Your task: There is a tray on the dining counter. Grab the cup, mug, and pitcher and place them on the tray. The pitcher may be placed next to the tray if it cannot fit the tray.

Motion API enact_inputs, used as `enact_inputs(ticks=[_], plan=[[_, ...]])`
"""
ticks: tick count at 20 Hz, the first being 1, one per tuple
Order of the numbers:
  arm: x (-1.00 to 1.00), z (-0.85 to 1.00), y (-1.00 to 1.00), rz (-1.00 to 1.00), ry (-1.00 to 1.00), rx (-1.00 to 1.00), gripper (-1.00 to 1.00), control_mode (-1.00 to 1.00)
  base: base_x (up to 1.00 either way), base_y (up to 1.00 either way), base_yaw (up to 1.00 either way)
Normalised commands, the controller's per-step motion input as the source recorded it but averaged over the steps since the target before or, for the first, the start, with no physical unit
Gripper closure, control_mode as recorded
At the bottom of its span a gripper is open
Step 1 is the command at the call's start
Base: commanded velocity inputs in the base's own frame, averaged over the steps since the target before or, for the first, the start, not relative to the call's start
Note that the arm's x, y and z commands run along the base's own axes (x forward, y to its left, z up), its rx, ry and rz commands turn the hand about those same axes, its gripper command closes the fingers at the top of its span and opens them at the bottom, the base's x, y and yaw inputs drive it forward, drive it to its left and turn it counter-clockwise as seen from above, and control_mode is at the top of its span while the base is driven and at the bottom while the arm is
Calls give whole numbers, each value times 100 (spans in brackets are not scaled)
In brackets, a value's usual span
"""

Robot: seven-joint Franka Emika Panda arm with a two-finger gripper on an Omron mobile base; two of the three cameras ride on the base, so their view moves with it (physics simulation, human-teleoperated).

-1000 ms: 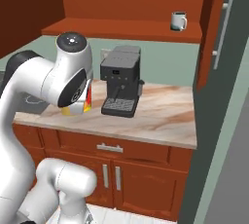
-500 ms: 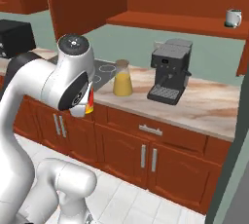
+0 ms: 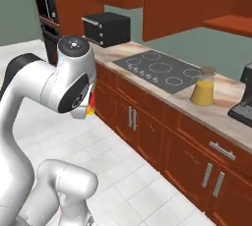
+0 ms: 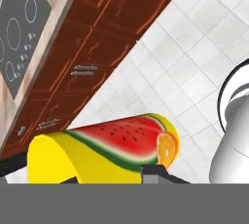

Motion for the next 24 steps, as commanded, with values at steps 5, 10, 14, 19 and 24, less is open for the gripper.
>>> enact_inputs(ticks=[5,10,14,19,24], plan=[[0,0,0,0,0,0,100,100,-44,0,70],[0,0,0,0,0,0,100,100,-35,0,72],[0,0,0,0,0,0,100,100,-17,0,68],[0,0,0,0,0,0,100,100,-2,7,64],[0,0,0,0,0,0,100,100,0,16,60]])
